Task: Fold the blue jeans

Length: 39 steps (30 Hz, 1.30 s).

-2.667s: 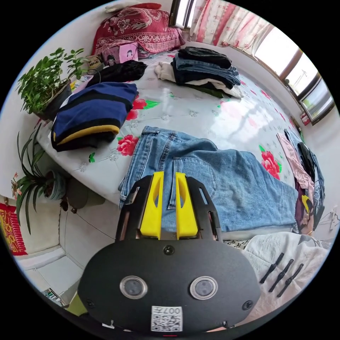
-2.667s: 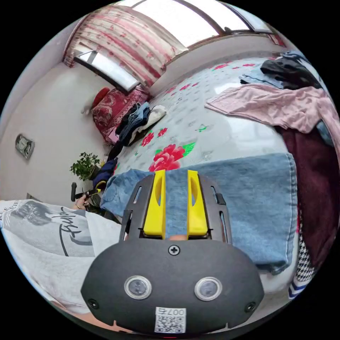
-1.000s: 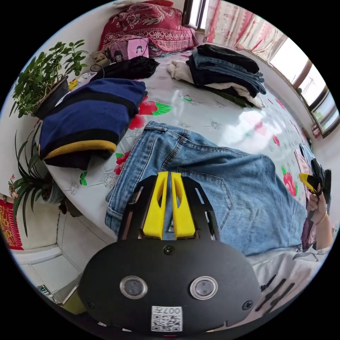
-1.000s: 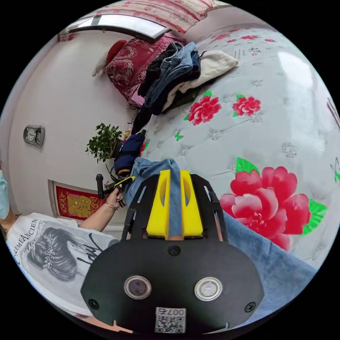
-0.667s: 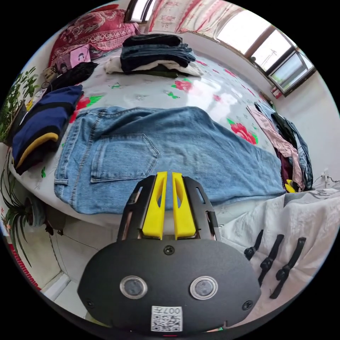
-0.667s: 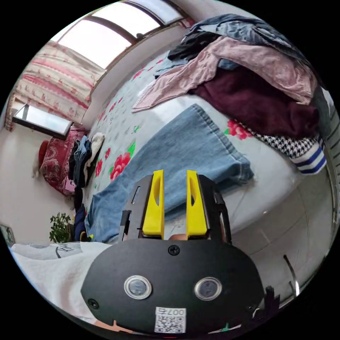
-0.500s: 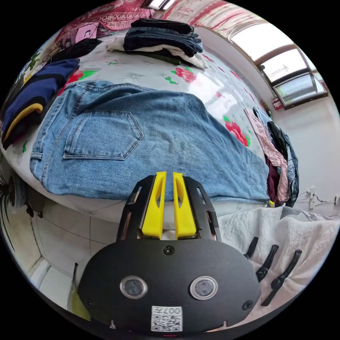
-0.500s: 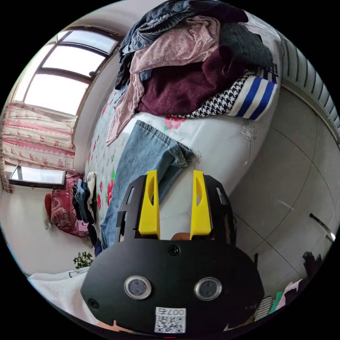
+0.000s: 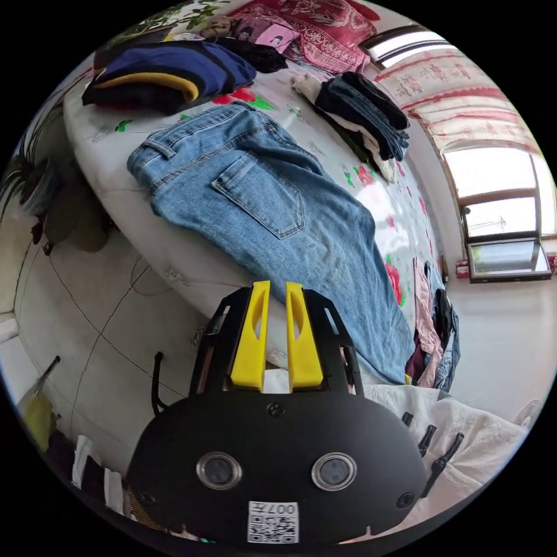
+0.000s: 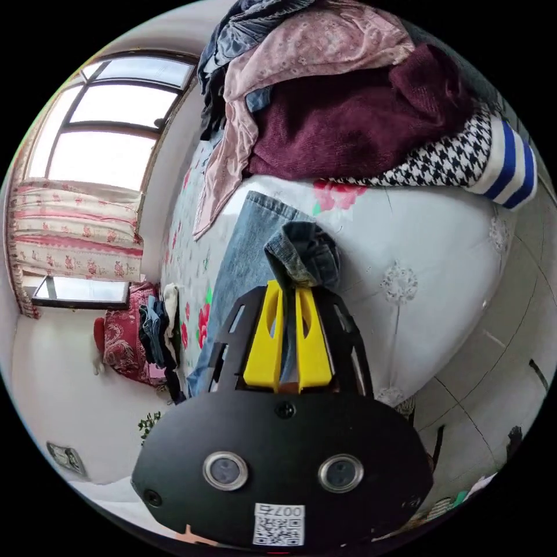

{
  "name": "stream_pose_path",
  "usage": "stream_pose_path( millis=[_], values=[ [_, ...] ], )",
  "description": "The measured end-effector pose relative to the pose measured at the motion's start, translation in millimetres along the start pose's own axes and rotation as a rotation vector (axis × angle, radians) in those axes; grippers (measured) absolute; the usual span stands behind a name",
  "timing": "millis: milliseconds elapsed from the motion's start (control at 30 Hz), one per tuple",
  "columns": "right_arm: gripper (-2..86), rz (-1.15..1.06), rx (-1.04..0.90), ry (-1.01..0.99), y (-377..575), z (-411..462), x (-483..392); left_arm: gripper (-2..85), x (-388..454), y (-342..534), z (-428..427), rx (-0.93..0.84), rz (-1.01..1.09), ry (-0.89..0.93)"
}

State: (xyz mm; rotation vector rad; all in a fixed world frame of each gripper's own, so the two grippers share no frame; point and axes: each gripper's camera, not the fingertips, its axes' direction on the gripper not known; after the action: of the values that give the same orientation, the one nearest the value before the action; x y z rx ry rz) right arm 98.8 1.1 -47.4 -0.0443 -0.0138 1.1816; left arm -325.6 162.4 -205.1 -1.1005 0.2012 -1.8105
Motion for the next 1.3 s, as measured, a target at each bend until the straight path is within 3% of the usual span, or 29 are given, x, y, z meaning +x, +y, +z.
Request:
stream_pose_path(
  millis=[133,200,233,300,400,500,567,900,1100,1300],
  values=[
    [2.1,-0.514,-0.034,-0.07,32.9,4.0,-131.2,7.3,-51.1,-12.5,-36.9,0.083,-0.152,0.048],
    [2.2,-0.89,-0.121,-0.159,90.9,15.8,-220.2,8.5,-74.3,-20.5,-49.1,0.121,-0.235,0.104],
    [2.3,-0.976,-0.149,-0.186,109.7,20.1,-239.3,9.0,-87.9,-25.8,-56.7,0.153,-0.28,0.14],
    [2.6,-1.272,-0.311,-0.299,195.8,47.0,-299.4,9.4,-103.4,-36.0,-67.0,0.191,-0.314,0.156],
    [3.3,-1.502,-0.572,-0.365,307.5,107.5,-328.6,10.2,-122.6,-59.1,-77.5,0.218,-0.319,0.167],
    [4.1,-1.558,-0.935,-0.213,384.9,184.8,-322.0,11.5,-141.1,-82.5,-83.9,0.224,-0.333,0.203],
    [4.5,-1.523,-1.017,-0.197,401.8,200.9,-312.8,12.4,-154.3,-98.5,-84.9,0.207,-0.345,0.229],
    [6.9,-1.531,-0.886,-0.05,449.9,234.5,-286.5,10.9,-184.7,-117.8,-104.6,0.184,-0.34,0.318],
    [8.5,-1.523,-0.789,0.057,434.5,276.9,-307.6,10.1,-144.5,-98.1,-123.9,0.103,-0.05,0.149],
    [9.2,-1.66,-0.868,0.055,470.4,340.0,-338.6,13.4,-195.8,-128.5,-125.6,0.153,-0.205,0.361]
  ],
)
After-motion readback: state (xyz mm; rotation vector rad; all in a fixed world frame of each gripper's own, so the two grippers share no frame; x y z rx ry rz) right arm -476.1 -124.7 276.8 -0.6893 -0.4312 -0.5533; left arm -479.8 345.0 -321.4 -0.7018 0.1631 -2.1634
